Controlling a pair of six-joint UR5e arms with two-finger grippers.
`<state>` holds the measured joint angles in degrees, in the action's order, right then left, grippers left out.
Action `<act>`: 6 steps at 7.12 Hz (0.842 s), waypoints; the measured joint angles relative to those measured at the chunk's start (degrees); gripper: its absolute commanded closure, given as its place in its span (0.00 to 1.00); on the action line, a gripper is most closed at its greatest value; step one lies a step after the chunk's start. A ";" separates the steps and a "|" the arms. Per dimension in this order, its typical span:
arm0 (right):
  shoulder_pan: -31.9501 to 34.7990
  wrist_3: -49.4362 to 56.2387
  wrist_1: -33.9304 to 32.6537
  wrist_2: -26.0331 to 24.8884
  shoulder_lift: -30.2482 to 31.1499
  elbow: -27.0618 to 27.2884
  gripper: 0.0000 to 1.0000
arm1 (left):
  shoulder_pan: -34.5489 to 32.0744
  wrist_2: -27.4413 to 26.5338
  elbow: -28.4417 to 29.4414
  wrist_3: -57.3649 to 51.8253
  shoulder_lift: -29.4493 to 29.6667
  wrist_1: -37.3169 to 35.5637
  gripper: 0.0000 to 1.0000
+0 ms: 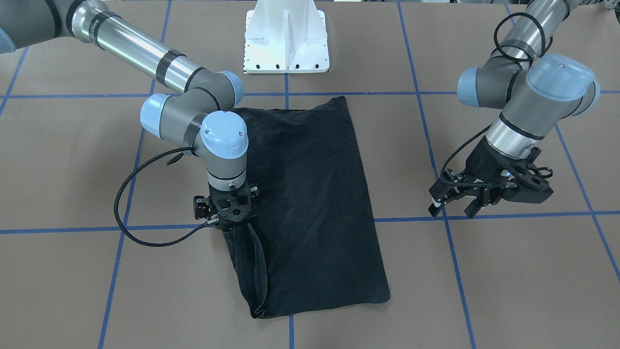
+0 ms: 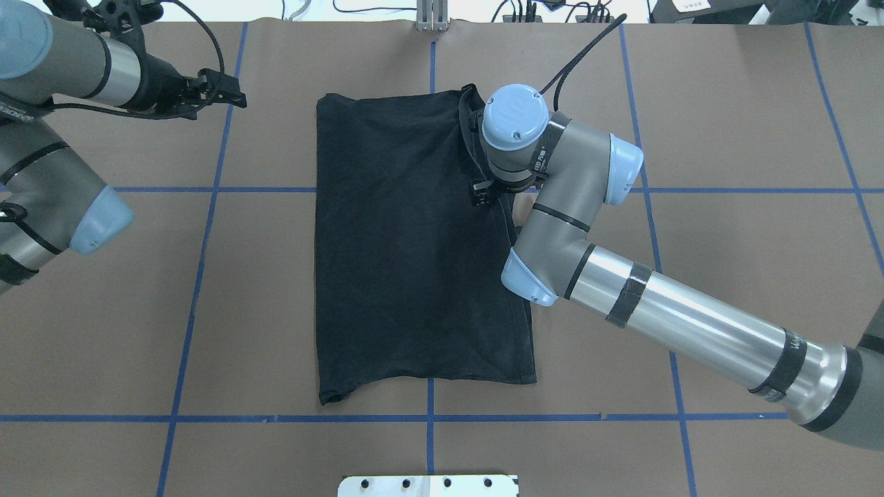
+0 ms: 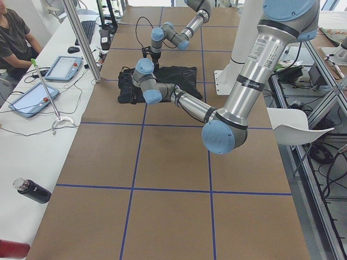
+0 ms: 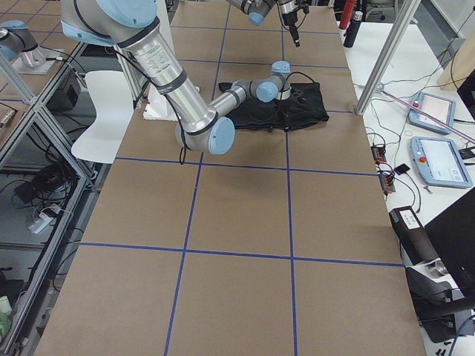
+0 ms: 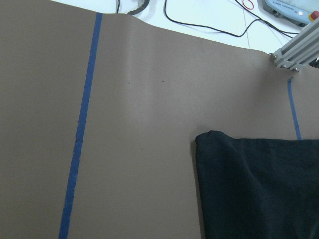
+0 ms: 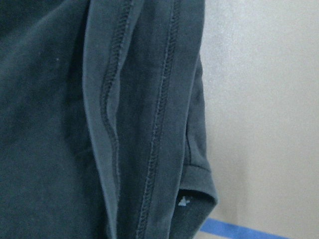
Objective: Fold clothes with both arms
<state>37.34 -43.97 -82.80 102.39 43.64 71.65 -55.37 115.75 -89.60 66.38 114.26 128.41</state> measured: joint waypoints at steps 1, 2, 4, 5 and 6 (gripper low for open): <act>0.54 0.57 0.05 0.25 -0.64 -0.88 0.00 | 0.00 0.01 -0.01 0.04 0.00 0.00 0.00; 0.89 1.06 0.08 0.52 -1.36 -1.81 0.00 | 0.00 0.06 -0.05 0.06 0.00 0.00 0.00; 1.32 1.41 0.18 0.71 -2.83 -3.61 0.00 | 0.02 0.06 -0.06 0.05 0.05 0.00 0.00; 1.52 1.41 1.34 0.76 -3.55 -5.11 0.00 | 0.04 0.05 -0.04 0.01 0.08 0.00 0.00; 1.79 1.37 3.65 0.81 -3.95 -6.93 0.00 | 0.03 0.07 -0.02 -0.01 0.08 0.00 0.00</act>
<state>39.13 -42.60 -79.15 103.20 39.69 64.71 -55.34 115.82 -89.62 66.37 114.34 128.41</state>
